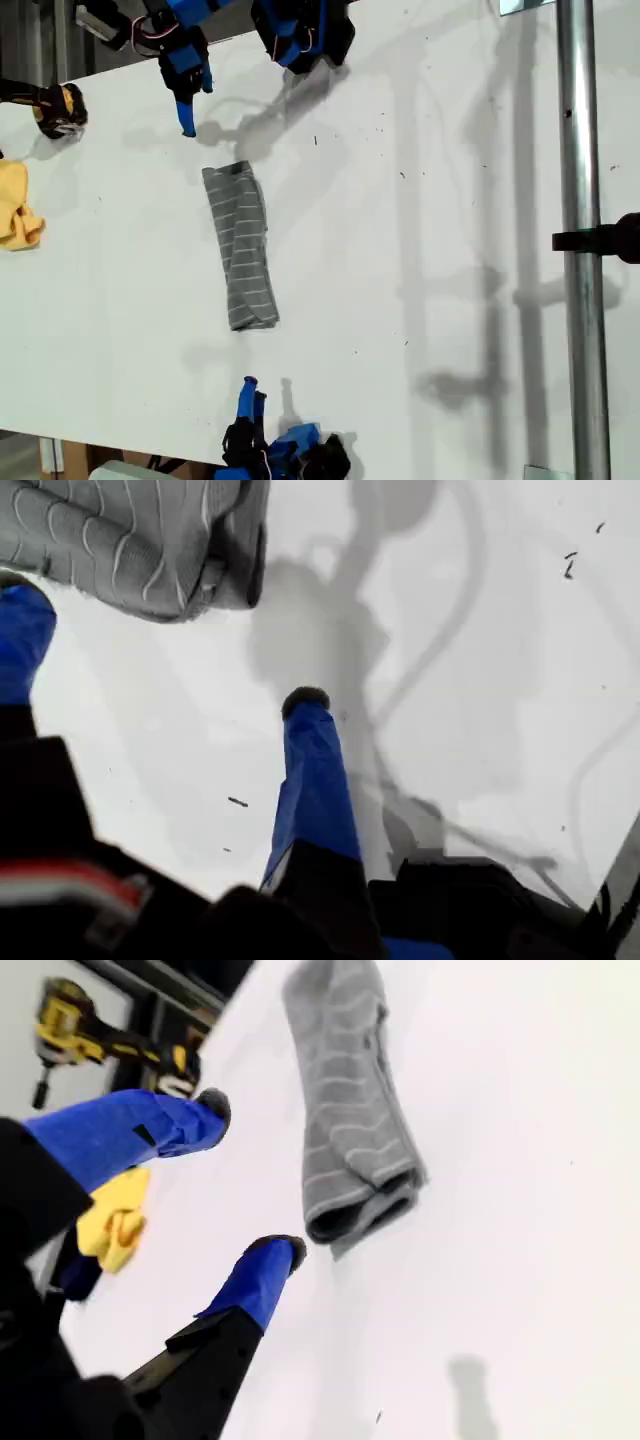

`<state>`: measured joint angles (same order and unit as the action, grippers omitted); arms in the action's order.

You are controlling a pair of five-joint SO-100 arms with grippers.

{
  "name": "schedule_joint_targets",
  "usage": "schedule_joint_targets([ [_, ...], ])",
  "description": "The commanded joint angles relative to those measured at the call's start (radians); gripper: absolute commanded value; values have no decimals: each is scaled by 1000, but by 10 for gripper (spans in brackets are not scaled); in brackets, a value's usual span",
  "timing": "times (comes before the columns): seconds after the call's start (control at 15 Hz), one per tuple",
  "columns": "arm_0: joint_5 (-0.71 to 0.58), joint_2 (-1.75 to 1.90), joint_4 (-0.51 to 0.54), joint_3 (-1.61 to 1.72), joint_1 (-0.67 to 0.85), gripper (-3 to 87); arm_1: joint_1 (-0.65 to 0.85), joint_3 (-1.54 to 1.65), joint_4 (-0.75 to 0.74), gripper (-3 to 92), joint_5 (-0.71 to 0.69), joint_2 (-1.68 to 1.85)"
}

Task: Grasp corners of a towel and fold twice.

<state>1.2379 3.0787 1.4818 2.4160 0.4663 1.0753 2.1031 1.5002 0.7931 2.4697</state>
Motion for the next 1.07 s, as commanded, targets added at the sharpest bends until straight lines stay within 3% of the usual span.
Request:
schedule_joint_targets([
  [0.0,2,351,-153,229,-75,177,-87,184,-80,431,83,199],
  [0.27,49,402,-307,477,-181,172,-160,284,-225,454,86,121],
  [0.6,77,402,-295,525,-189,173,-86,21,-394,483,-141,-426],
  [1.0,94,402,-259,528,-178,173,-112,-255,-565,485,-204,-966],
])
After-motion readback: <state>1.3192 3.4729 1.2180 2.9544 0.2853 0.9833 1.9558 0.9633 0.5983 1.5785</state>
